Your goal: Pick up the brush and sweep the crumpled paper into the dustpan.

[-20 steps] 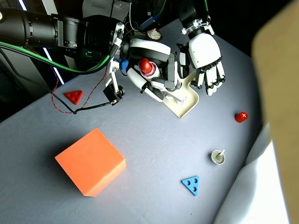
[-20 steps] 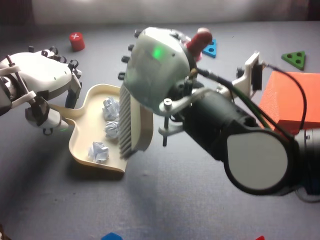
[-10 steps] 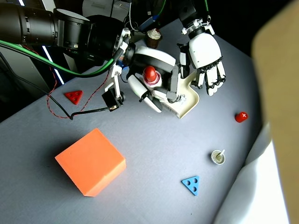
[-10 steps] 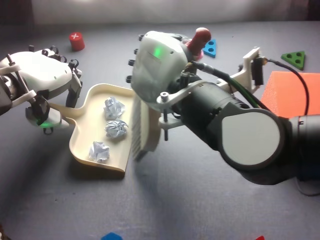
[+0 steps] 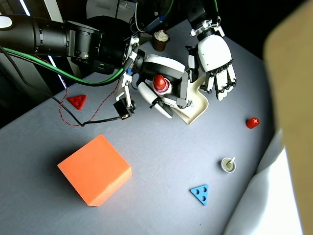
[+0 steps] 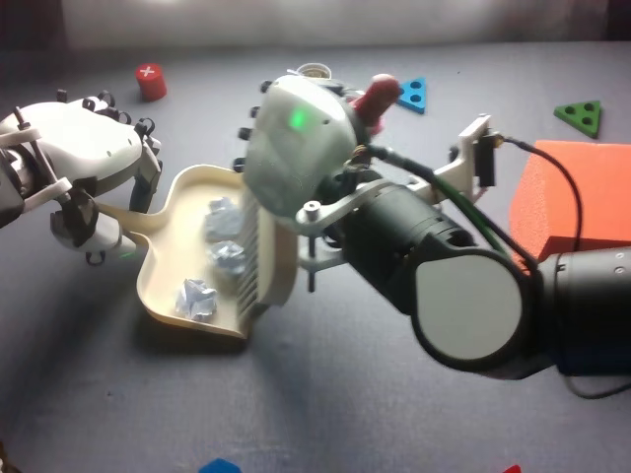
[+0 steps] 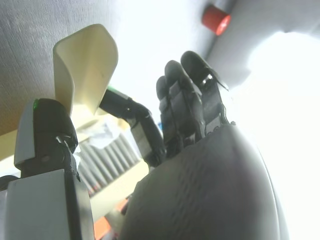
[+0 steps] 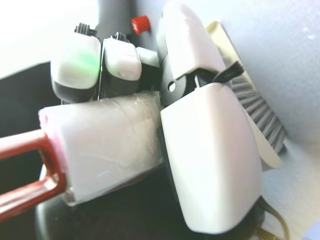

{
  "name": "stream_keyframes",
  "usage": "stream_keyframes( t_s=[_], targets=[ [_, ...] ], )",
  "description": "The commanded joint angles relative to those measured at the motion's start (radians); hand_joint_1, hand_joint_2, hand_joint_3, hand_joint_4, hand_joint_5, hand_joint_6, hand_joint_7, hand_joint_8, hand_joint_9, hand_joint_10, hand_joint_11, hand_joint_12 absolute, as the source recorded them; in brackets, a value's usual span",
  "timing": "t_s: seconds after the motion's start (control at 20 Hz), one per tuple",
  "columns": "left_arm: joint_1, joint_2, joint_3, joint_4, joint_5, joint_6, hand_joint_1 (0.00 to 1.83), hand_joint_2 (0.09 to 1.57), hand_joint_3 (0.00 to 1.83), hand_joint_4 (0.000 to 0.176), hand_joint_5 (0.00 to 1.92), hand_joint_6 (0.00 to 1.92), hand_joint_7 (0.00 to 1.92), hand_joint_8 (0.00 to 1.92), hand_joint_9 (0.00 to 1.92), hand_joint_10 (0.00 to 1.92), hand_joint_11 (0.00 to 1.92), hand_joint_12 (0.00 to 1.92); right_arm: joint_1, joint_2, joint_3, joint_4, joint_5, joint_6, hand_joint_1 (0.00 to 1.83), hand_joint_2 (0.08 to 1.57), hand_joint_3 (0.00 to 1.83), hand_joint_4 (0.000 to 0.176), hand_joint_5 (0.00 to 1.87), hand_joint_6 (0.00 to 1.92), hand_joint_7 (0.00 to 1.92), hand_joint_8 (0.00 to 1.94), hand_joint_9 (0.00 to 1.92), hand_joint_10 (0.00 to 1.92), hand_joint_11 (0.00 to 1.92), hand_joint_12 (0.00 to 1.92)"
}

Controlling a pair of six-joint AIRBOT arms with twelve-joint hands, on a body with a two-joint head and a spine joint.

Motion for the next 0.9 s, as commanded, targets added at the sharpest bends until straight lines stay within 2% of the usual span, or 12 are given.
stream_keyframes(
  t_s=[0.0, 0.3, 0.4, 0.55, 0.7, 0.85],
  targets=[
    [-0.016, 0.002, 0.004, 0.021, -0.09, 0.006, 1.08, 1.16, 0.0, 0.0, 0.9, 1.11, 0.34, 0.0, 0.37, 0.01, 0.0, 0.9, 0.008, 0.002, -0.005, -0.095, -0.064, -0.004, 1.38, 1.22, 0.0, 0.176, 0.93, 1.92, 0.95, 1.94, 1.26, 1.92, 1.39, 1.92],
    [-0.019, 0.002, 0.004, 0.021, -0.09, 0.006, 1.08, 1.15, 0.0, 0.0, 0.91, 1.1, 0.36, 0.0, 0.37, 0.01, 0.0, 0.93, 0.002, -0.009, -0.012, -0.156, -0.097, 0.068, 1.38, 1.23, 0.0, 0.176, 0.91, 1.92, 0.93, 1.94, 1.25, 1.92, 1.37, 1.92],
    [-0.019, 0.002, 0.004, 0.021, -0.089, 0.006, 1.07, 1.16, 0.0, 0.0, 0.89, 1.13, 0.33, 0.0, 0.35, 0.0, 0.0, 0.89, -0.004, -0.009, -0.012, -0.192, -0.126, 0.121, 1.39, 1.23, 0.0, 0.176, 0.9, 1.92, 0.91, 1.94, 1.23, 1.92, 1.36, 1.92],
    [-0.02, 0.002, 0.004, 0.02, -0.089, 0.006, 1.07, 1.17, 0.0, 0.0, 0.87, 1.15, 0.33, 0.0, 0.33, 0.0, 0.0, 0.84, -0.013, -0.013, -0.015, -0.21, -0.14, 0.121, 1.39, 1.22, 0.0, 0.176, 0.93, 1.92, 0.9, 1.94, 1.23, 1.92, 1.36, 1.92],
    [-0.02, 0.002, 0.004, 0.02, -0.089, 0.007, 1.06, 1.16, 0.0, 0.0, 0.89, 1.12, 0.35, 0.01, 0.38, 0.01, 0.0, 0.93, -0.017, -0.007, -0.023, -0.21, -0.141, 0.121, 1.4, 1.22, 0.0, 0.176, 0.92, 1.92, 0.89, 1.94, 1.23, 1.92, 1.37, 1.92],
    [-0.021, 0.002, 0.004, 0.02, -0.089, 0.007, 1.08, 1.17, 0.0, 0.0, 0.88, 1.14, 0.33, 0.0, 0.33, 0.0, 0.0, 0.87, -0.022, 0.009, -0.029, -0.21, -0.156, 0.121, 1.39, 1.22, 0.0, 0.176, 0.93, 1.92, 0.94, 1.94, 1.27, 1.92, 1.37, 1.92]
  ],
)
